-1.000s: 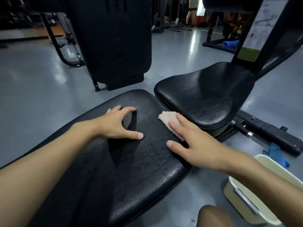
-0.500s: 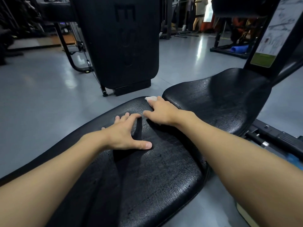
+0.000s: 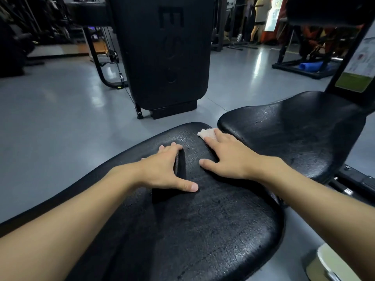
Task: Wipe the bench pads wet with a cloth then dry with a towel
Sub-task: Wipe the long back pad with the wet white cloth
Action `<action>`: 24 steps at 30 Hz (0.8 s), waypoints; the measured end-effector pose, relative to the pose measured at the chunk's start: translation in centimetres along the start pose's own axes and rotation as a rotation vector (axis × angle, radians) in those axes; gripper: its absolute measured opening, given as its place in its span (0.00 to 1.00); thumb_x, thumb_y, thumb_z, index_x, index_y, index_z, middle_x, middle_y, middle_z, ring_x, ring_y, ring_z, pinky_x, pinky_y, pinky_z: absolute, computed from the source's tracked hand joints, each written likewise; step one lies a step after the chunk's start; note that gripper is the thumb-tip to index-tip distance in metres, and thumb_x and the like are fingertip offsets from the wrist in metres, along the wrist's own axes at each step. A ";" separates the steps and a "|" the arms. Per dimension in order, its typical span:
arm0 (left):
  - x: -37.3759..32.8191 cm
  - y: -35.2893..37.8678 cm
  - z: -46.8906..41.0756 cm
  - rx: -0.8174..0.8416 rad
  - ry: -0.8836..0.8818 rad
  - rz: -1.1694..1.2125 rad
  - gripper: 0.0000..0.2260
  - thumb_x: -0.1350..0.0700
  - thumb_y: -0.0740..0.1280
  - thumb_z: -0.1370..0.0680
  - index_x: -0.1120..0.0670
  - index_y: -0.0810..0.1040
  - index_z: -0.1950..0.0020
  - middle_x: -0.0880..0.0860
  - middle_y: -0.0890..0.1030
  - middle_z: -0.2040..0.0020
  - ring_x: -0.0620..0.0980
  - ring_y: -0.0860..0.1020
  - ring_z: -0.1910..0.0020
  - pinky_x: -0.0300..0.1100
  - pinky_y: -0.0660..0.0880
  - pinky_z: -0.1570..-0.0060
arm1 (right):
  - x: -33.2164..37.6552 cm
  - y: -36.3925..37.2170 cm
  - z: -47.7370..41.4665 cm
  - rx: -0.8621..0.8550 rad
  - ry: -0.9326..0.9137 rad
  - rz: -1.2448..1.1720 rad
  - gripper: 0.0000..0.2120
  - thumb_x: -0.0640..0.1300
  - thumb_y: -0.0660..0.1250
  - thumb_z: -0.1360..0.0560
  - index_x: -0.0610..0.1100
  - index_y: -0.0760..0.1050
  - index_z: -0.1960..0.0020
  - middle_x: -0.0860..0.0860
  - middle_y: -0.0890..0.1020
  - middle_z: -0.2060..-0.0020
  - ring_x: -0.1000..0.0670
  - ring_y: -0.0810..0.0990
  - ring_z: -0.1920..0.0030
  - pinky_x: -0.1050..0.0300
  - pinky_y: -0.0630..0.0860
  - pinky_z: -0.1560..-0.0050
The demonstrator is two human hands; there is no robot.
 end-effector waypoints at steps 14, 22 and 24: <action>0.4 -5.9 -2.0 -0.305 0.205 0.153 0.22 0.53 0.67 0.21 0.50 0.67 0.28 0.50 0.71 0.32 0.49 0.73 0.35 0.42 0.69 0.35 | 1.6 -0.3 -3.8 -0.269 0.178 0.100 0.26 0.59 0.50 0.19 0.49 0.59 0.24 0.43 0.60 0.23 0.41 0.60 0.24 0.40 0.60 0.28; -4.8 -6.6 -13.2 -0.038 0.379 0.294 0.22 0.43 0.50 0.18 0.47 0.77 0.33 0.48 0.76 0.32 0.49 0.72 0.32 0.48 0.64 0.29 | 1.7 -1.0 -1.3 -0.411 0.407 0.041 0.25 0.55 0.53 0.26 0.43 0.70 0.35 0.41 0.72 0.35 0.39 0.72 0.36 0.44 0.71 0.40; -4.7 -5.3 -13.9 -0.006 0.418 0.046 0.23 0.41 0.45 0.18 0.43 0.73 0.31 0.50 0.74 0.31 0.52 0.70 0.32 0.55 0.64 0.30 | 1.7 -1.7 -0.9 -0.486 0.459 0.038 0.21 0.53 0.56 0.27 0.41 0.73 0.41 0.42 0.76 0.44 0.39 0.75 0.46 0.45 0.72 0.48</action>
Point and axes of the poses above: each hand's wrist, its own z-axis away from the middle knuckle, its own y-axis out of the palm, x = y × z, the point moved 8 cm from there along -z, towards the middle knuckle
